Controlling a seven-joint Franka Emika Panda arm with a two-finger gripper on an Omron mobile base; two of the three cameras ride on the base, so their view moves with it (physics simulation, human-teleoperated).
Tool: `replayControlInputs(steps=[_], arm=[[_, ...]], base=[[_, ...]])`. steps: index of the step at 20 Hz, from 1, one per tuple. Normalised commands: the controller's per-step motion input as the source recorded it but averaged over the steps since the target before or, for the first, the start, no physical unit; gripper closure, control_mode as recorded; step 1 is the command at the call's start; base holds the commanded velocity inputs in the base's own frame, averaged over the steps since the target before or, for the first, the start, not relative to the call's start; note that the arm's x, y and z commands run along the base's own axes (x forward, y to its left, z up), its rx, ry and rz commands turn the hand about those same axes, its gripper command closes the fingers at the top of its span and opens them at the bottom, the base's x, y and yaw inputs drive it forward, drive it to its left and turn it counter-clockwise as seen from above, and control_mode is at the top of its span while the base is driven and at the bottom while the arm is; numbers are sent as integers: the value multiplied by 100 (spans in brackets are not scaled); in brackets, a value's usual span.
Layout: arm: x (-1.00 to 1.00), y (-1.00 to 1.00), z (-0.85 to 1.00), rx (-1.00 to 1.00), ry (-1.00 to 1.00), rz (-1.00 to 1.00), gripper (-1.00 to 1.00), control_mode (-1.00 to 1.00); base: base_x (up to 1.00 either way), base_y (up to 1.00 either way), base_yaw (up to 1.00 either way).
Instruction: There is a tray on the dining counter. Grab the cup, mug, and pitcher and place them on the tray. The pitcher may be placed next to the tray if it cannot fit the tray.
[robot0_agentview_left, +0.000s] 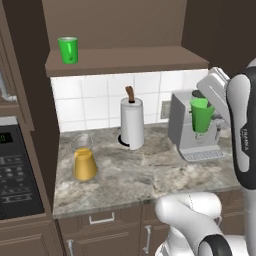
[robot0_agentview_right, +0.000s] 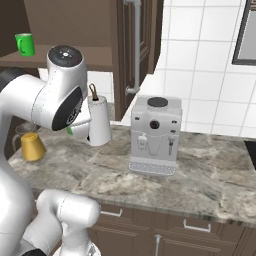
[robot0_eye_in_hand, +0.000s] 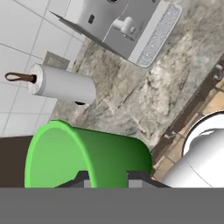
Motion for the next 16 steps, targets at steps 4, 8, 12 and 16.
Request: replayControlInputs(steps=[4,8,12,16], arm=[[0,0,0,0,0,0,100,100],[0,0,0,0,0,0,100,100],[0,0,0,0,0,0,100,100],[0,0,0,0,0,0,100,100]], base=[[-79,-6,0],[-59,-22,-6],[-38,-19,-4],[-68,-41,-18]])
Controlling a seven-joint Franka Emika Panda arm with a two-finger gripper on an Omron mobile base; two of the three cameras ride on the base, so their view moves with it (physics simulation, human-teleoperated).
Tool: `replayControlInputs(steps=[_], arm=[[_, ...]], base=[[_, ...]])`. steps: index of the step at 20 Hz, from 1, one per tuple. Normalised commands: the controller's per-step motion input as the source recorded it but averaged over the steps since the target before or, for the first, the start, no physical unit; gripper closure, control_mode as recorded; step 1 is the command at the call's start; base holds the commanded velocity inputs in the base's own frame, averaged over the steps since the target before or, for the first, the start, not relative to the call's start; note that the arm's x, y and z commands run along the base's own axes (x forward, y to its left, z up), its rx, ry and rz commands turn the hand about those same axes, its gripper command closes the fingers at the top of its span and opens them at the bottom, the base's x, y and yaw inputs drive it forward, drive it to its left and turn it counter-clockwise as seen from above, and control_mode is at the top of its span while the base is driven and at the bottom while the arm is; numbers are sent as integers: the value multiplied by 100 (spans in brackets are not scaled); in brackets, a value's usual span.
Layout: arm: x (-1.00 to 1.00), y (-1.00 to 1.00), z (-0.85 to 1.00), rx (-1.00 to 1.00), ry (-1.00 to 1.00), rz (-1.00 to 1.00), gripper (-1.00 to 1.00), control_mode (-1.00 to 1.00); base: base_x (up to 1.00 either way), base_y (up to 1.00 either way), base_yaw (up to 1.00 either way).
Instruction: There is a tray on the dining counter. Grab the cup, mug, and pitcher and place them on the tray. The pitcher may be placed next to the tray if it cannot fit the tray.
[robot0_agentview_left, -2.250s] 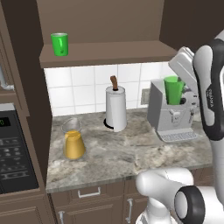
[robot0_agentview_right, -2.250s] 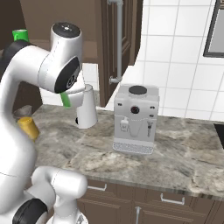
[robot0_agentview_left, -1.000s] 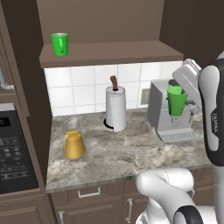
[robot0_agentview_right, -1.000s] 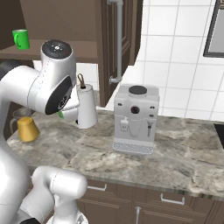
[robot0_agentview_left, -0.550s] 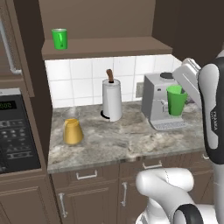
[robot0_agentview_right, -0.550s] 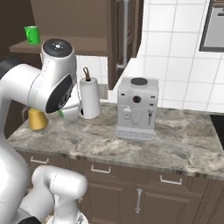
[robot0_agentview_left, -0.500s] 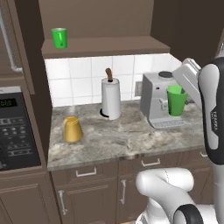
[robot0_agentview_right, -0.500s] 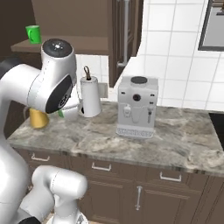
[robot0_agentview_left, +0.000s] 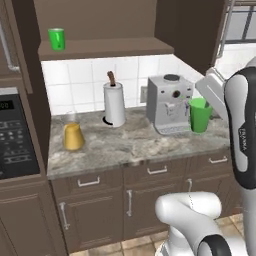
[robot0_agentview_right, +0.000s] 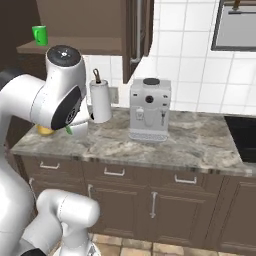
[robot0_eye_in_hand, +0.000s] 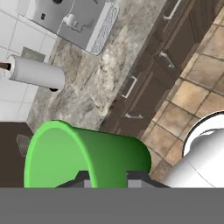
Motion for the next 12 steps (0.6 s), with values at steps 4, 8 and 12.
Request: replayControlInputs(steps=[4,8,12], arm=[[0,0,0,0,0,0,100,100],[0,0,0,0,0,0,100,100],[0,0,0,0,0,0,100,100]], base=[[-72,-62,-69],[-8,-11,-97],[0,0,-100]])
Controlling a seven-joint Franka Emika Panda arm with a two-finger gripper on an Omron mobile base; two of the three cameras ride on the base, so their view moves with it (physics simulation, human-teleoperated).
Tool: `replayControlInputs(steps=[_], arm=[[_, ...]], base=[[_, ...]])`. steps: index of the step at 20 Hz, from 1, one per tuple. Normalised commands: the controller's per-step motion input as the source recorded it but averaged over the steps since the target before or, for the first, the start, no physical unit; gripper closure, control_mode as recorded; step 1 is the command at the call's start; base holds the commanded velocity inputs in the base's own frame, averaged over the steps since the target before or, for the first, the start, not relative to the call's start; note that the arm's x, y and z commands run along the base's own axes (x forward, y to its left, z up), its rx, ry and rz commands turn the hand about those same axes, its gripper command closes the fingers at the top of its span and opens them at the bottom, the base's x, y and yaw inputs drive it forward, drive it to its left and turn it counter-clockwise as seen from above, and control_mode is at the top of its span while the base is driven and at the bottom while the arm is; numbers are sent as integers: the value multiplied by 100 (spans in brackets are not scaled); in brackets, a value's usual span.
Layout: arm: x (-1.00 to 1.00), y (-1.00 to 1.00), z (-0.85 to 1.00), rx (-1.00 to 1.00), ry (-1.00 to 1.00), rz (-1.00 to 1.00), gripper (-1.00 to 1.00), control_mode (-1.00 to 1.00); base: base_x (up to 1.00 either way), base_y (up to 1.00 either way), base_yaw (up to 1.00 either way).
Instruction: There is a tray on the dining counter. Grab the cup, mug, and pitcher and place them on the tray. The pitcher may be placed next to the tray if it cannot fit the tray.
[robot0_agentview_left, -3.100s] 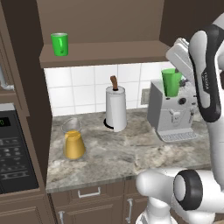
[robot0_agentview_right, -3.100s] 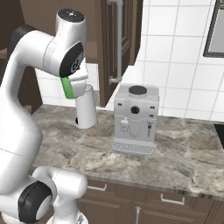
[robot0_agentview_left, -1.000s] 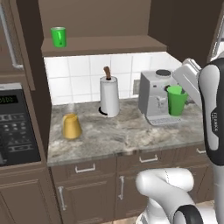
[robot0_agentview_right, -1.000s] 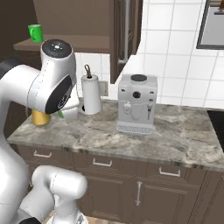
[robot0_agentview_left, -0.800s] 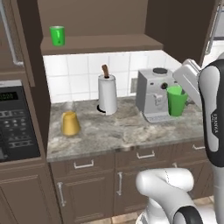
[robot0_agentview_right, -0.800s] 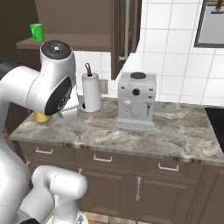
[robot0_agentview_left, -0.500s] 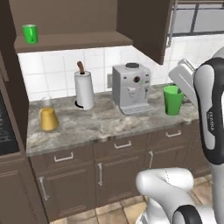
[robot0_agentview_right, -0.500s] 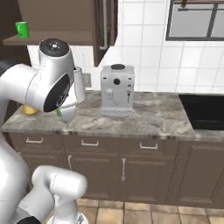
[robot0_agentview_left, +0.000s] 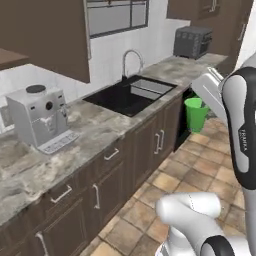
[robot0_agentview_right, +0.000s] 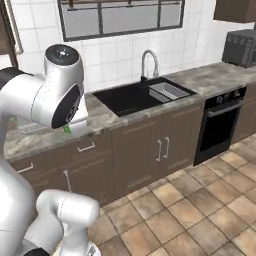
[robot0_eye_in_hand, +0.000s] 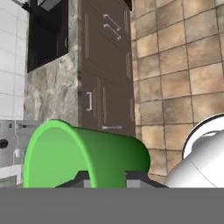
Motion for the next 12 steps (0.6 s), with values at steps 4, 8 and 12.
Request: replayControlInputs(steps=[4,8,12], arm=[[0,0,0,0,0,0,100,100],[0,0,0,0,0,0,100,100],[0,0,0,0,0,0,100,100]], base=[[0,8,-100],[0,12,-100],[2,20,-100]])
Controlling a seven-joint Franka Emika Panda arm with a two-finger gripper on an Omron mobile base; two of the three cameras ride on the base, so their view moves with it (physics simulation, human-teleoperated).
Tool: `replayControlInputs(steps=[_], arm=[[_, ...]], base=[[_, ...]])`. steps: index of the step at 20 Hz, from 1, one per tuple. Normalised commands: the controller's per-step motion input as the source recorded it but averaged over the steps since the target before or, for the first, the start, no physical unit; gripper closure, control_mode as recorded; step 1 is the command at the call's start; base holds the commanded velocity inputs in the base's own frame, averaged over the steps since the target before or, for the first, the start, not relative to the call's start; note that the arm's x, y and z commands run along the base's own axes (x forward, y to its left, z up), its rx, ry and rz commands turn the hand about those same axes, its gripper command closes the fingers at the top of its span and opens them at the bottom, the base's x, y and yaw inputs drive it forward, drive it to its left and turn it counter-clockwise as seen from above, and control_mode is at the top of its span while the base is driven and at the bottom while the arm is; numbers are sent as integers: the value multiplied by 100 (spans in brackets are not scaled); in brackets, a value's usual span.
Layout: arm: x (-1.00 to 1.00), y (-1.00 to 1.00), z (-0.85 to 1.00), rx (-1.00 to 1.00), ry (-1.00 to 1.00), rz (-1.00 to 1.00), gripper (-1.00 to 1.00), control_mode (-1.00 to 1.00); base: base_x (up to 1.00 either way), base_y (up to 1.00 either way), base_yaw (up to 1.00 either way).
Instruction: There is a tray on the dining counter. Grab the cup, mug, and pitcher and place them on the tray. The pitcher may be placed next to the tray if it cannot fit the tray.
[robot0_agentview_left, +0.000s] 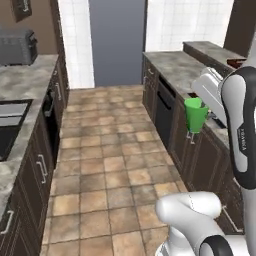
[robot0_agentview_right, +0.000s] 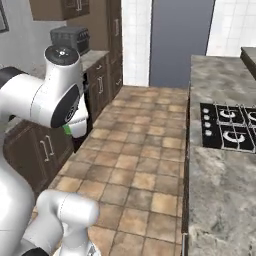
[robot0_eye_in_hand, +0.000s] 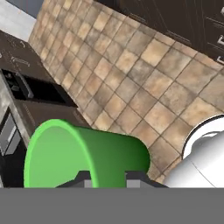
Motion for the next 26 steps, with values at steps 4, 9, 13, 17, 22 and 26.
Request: replayControlInputs(steps=[4,9,13,17,22,26], arm=[[0,0,0,0,0,0,100,100],[0,0,0,0,0,0,100,100],[0,0,0,0,0,0,100,100],[0,0,0,0,0,0,100,100],[0,0,0,0,0,0,100,100],[0,0,0,0,0,0,100,100]], base=[[21,27,-86],[15,19,-67],[-12,-46,-52],[-38,-62,-78],[-28,-17,-100],[-33,-13,-100]])
